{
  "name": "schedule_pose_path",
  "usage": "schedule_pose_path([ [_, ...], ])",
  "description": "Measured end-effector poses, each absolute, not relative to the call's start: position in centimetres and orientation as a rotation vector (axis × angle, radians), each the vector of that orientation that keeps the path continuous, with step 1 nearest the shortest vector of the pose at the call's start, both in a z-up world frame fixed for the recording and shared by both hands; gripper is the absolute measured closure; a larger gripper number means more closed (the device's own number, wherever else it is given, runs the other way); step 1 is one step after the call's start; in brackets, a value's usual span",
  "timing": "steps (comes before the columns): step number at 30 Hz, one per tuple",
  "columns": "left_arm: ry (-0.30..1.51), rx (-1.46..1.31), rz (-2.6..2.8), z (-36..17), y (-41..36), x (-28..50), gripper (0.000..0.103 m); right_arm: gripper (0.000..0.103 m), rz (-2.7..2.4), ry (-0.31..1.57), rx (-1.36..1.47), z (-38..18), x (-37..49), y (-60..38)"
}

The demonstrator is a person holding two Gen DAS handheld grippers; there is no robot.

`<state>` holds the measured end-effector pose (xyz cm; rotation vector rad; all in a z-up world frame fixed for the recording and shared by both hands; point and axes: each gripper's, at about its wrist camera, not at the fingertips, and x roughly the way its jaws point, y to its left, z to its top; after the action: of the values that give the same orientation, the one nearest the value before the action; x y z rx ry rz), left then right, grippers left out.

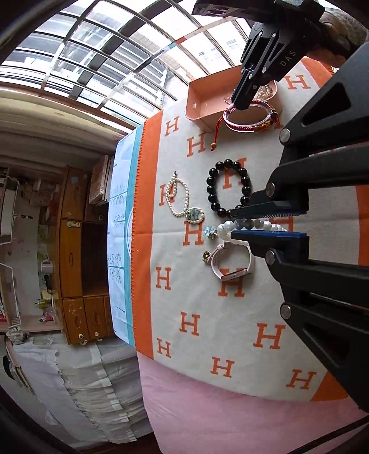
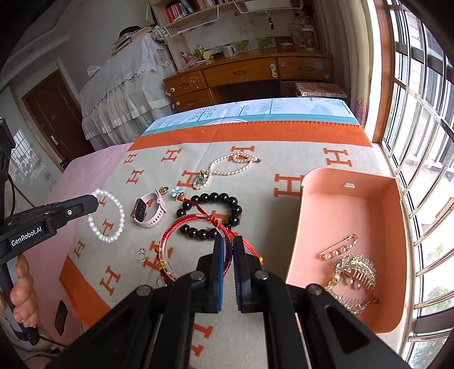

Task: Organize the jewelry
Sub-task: 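Drop the pearl bracelet into the pink tray with the left tool while the right tool carries the red bracelet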

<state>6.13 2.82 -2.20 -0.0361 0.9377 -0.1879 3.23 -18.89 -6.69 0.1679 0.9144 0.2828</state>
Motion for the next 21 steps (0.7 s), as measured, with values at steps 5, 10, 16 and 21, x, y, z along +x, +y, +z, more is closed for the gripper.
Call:
schedule_pose_path([
  [5,0.894,-0.024,-0.277,0.6,-0.6,6.7,0.098,0.097,0.190,0.844,0.210,-5.0,2.7,-22.8],
  [10,0.864,0.008,-0.364,2.0,-4.7,7.1,0.098,0.097,0.066,0.846,0.249,-5.6,2.8,-26.8],
  [16,0.871,0.047,-0.468,1.7,-9.9,8.0,0.098,0.097,-0.011,0.886,0.280,-7.5,2.8,-29.7],
  [21,0.911,0.048,-0.548,0.1,-14.1,9.8,0.098,0.097,-0.012,0.925,0.288,-9.0,2.7,-30.4],
])
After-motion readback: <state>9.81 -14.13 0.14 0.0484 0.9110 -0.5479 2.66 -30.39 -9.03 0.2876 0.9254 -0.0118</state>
